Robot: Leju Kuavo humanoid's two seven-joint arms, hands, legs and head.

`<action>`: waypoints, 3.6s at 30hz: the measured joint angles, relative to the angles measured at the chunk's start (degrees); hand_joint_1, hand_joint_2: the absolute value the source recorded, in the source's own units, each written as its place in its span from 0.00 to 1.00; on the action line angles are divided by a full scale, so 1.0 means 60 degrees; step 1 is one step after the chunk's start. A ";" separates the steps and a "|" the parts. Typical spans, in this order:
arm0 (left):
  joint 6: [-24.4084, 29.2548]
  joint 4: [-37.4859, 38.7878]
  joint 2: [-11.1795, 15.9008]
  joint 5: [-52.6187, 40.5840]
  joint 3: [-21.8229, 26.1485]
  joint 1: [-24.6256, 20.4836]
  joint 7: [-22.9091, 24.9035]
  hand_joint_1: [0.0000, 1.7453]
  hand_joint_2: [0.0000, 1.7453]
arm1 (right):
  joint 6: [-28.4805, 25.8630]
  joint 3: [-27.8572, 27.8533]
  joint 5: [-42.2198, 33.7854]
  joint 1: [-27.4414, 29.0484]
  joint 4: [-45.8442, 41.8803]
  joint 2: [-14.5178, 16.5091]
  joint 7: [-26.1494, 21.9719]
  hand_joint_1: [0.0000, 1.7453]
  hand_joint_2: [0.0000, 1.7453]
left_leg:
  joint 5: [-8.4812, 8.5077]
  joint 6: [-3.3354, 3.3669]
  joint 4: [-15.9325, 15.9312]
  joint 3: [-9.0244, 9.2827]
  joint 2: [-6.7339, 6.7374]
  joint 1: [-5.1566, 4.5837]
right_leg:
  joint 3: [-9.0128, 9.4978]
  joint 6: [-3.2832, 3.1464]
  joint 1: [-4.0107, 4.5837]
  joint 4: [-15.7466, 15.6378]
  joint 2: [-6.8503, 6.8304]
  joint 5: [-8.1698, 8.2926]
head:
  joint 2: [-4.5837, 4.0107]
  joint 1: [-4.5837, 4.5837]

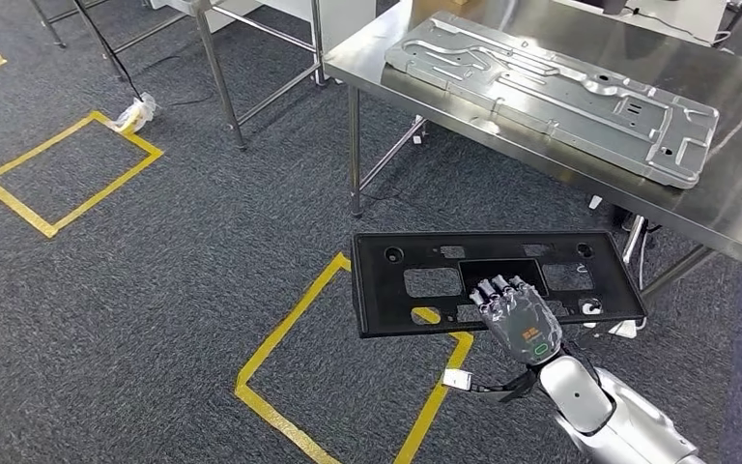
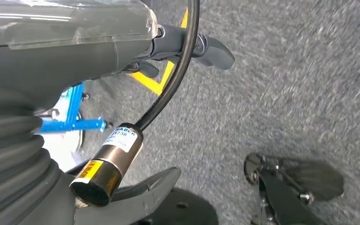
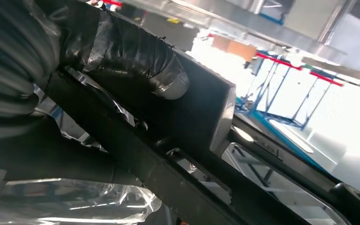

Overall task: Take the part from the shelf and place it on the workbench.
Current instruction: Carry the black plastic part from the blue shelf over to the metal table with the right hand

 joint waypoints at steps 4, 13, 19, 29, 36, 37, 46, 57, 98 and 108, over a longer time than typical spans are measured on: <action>0.0013 0.0000 -0.0011 0.0001 0.0002 0.0020 0.0015 0.00 1.00 | 0.0000 -0.0081 0.0000 -0.0035 0.0016 0.0025 -0.0034 1.00 1.00 | -0.0011 0.0108 -0.0112 0.0083 0.0455 0.0006 | -0.1040 0.0135 -0.0010 0.2026 -0.0886 -0.0928 | 0.0000 0.0045; -0.0040 0.0000 -0.0068 0.0142 0.0036 -0.0039 0.0070 0.00 1.00 | -0.0015 -0.0131 0.0000 -0.0205 0.0120 0.0051 0.0475 1.00 1.00 | -0.0238 -0.0233 -0.0075 0.0299 0.0963 -0.0037 | 0.0062 -0.0038 0.0033 -0.0254 -0.1128 0.0236 | 0.0000 0.0040; -0.0090 0.0000 -0.0084 0.0107 0.0065 -0.0009 0.0194 0.00 1.00 | 0.0004 0.0054 0.0000 -0.0487 0.0168 0.0067 0.0538 1.00 1.00 | -0.1344 -0.0421 0.2133 -0.0761 0.0402 0.0018 | 0.0224 -0.0378 0.0004 -0.0378 -0.1009 0.0225 | 0.0000 0.0027; -0.0087 0.0000 -0.0078 0.0089 0.0065 0.0020 0.0201 0.00 1.00 | 0.0085 0.0288 0.0000 -0.0529 0.0208 0.0071 0.0625 1.00 1.00 | -0.0063 -0.0059 0.0041 -0.0016 0.0267 -0.0070 | 0.0245 -0.0128 0.0087 -0.0203 -0.0734 0.0002 | 0.0000 0.0029; -0.0088 0.0000 -0.0080 0.0089 0.0065 0.0036 0.0193 0.00 1.00 | 0.0109 0.0490 0.0000 -0.0568 0.0227 0.0056 0.0646 1.00 1.00 | -0.0091 0.0128 -0.0191 0.0257 0.0345 -0.0003 | -0.1153 0.0138 -0.0040 0.2313 -0.0896 -0.0884 | 0.0000 0.0046; -0.0088 0.0000 -0.0080 0.0089 0.0065 0.0041 0.0193 0.00 1.00 | 0.0112 0.0525 0.0000 -0.0563 0.0232 0.0056 0.0644 1.00 1.00 | -0.0135 0.0106 -0.0181 0.0307 0.0347 0.0004 | -0.1104 0.0167 -0.0075 0.2095 -0.0920 -0.0616 | 0.0000 0.0047; -0.0098 0.0000 -0.0081 0.0082 0.0065 0.0021 0.0183 0.00 1.00 | 0.0113 0.0668 0.0000 -0.0613 0.0227 0.0056 0.0628 1.00 1.00 | -0.0634 -0.0360 0.0164 0.0437 0.0397 0.0005 | 0.0058 -0.0200 -0.0050 -0.0239 -0.1008 0.0192 | 0.0000 0.0039; -0.0118 0.0002 -0.0076 -0.0047 0.0065 0.0054 0.0212 0.00 1.00 | 0.0218 0.0782 0.0000 -0.0618 0.0218 0.0061 0.0579 1.00 1.00 | 0.0164 -0.0161 0.0210 -0.0270 0.0316 -0.0073 | 0.0629 -0.0249 0.0103 -0.0232 -0.0845 -0.0315 | 0.0000 0.0035; -0.0208 0.0004 -0.0019 -0.0081 0.0076 0.0082 0.0215 0.00 1.00 | 0.1362 0.0463 0.0000 -0.2173 0.0342 -0.0049 -0.1215 1.00 1.00 | -0.0046 0.0197 -0.0076 0.0094 0.0267 -0.0066 | -0.0889 0.0119 0.0024 0.2157 -0.0931 -0.0996 | 0.0000 0.0043; -0.0137 0.0000 -0.0008 -0.0101 0.0079 0.0029 0.0098 0.00 1.00 | 0.1311 0.0383 0.0000 -0.2233 0.0362 -0.0044 -0.1189 1.00 1.00 | -0.0562 -0.0246 0.0710 0.0263 0.0270 -0.0072 | 0.0303 -0.0439 0.0108 -0.0424 -0.0972 0.0113 | 0.0000 0.0028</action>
